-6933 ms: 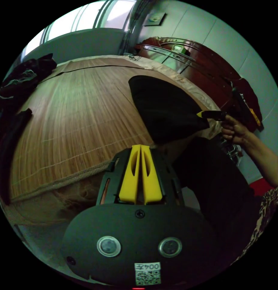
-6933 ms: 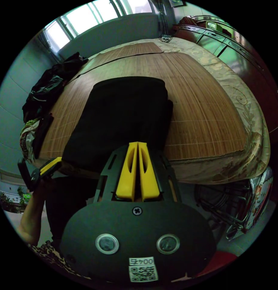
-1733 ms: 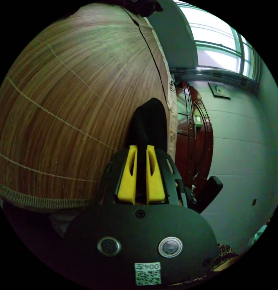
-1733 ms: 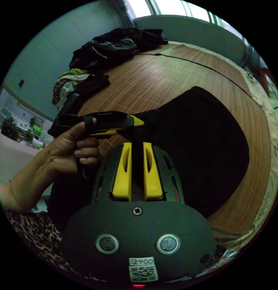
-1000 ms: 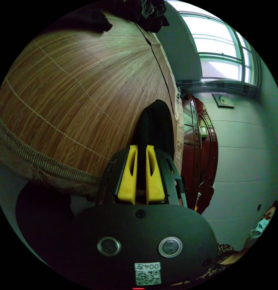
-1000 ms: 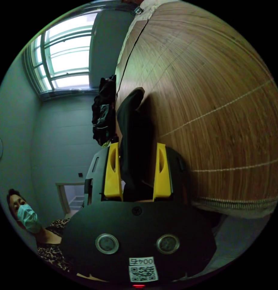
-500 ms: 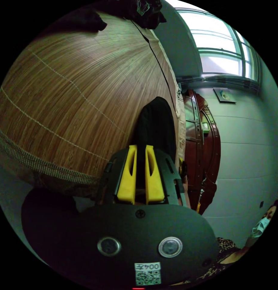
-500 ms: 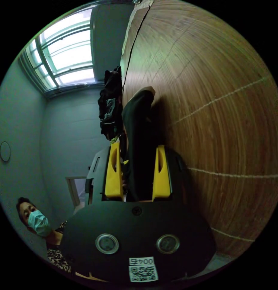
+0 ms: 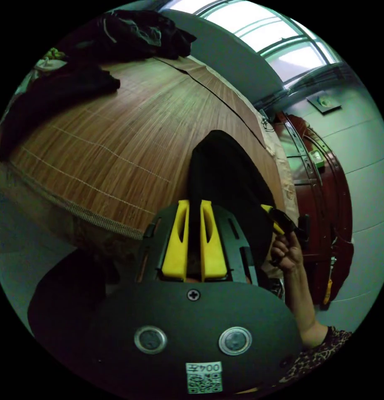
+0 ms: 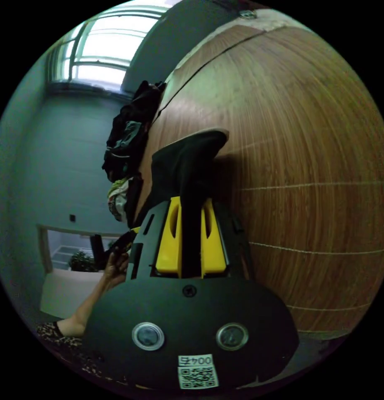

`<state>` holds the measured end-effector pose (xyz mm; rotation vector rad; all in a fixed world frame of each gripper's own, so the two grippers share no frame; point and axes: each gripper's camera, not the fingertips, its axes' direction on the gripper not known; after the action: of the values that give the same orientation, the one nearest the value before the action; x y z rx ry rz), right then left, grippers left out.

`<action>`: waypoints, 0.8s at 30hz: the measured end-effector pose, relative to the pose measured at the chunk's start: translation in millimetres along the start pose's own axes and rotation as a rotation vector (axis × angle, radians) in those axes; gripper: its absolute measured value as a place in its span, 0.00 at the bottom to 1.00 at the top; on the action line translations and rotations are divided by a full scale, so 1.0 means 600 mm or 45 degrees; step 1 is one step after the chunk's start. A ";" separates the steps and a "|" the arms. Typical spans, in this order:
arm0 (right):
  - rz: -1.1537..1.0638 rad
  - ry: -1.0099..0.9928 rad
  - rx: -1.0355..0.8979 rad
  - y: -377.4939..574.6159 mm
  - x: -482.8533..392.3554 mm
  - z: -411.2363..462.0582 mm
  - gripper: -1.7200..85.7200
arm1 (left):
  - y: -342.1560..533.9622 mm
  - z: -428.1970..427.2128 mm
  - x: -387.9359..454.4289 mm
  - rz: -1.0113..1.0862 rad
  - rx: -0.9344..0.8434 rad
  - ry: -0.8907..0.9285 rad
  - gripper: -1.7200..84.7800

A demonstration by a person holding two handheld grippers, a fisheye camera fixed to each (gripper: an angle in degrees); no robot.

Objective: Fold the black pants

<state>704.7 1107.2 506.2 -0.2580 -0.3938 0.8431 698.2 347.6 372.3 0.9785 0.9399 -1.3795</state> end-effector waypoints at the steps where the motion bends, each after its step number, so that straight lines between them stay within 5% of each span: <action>1: -0.022 0.024 0.005 -0.001 -0.018 0.003 0.10 | 0.012 -0.017 0.011 0.009 0.012 -0.009 0.04; 13: -0.413 0.184 -0.014 -0.050 -0.436 0.128 0.10 | 0.086 -0.295 -0.020 0.153 0.267 0.106 0.05; 24: -0.723 0.083 -0.267 -0.215 -0.905 0.481 0.10 | 0.087 -0.586 -0.254 -0.051 0.631 0.096 0.05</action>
<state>340.0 628.1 685.9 -0.3452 -0.4653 0.2347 764.1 727.8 399.1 1.3943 0.6837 -1.6600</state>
